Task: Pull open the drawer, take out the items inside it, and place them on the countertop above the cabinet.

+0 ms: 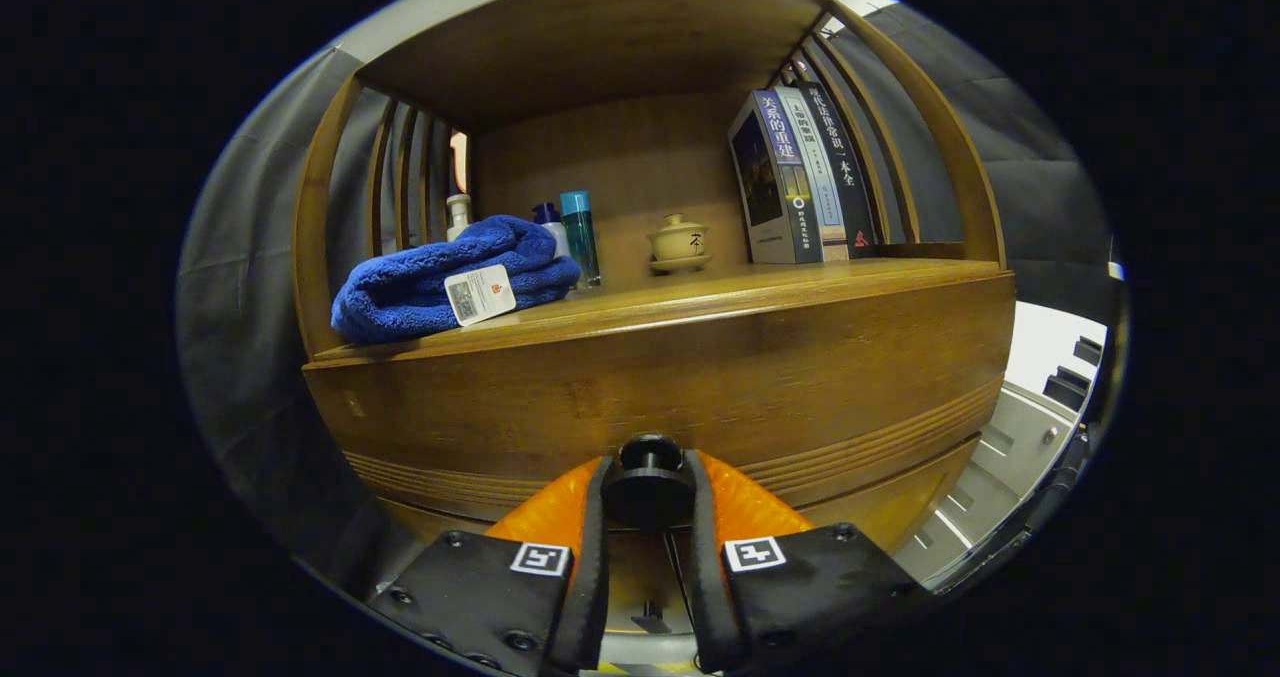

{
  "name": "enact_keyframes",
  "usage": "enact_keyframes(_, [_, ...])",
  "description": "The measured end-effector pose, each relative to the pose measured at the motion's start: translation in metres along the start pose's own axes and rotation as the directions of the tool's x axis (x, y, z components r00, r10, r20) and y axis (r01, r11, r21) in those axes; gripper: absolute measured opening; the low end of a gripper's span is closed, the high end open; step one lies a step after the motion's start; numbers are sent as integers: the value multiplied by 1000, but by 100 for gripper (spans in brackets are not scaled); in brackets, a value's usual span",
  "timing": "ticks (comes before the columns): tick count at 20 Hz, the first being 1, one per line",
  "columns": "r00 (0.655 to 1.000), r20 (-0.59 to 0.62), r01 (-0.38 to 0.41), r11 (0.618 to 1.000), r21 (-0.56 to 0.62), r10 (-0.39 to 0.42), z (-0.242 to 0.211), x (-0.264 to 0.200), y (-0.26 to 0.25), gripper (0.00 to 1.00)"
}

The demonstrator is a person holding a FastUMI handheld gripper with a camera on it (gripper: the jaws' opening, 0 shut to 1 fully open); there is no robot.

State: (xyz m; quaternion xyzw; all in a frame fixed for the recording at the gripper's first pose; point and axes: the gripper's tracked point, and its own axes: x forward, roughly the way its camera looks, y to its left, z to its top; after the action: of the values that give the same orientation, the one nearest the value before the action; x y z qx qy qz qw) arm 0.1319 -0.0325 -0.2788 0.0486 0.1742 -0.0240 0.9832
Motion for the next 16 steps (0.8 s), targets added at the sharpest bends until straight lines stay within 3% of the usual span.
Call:
enact_keyframes(6, [999, -33, -12, 1000, 2, 12, -3, -14, 1, 43])
enact_keyframes(16, [998, -42, -51, 999, -3, 51, -19, -97, 5, 43])
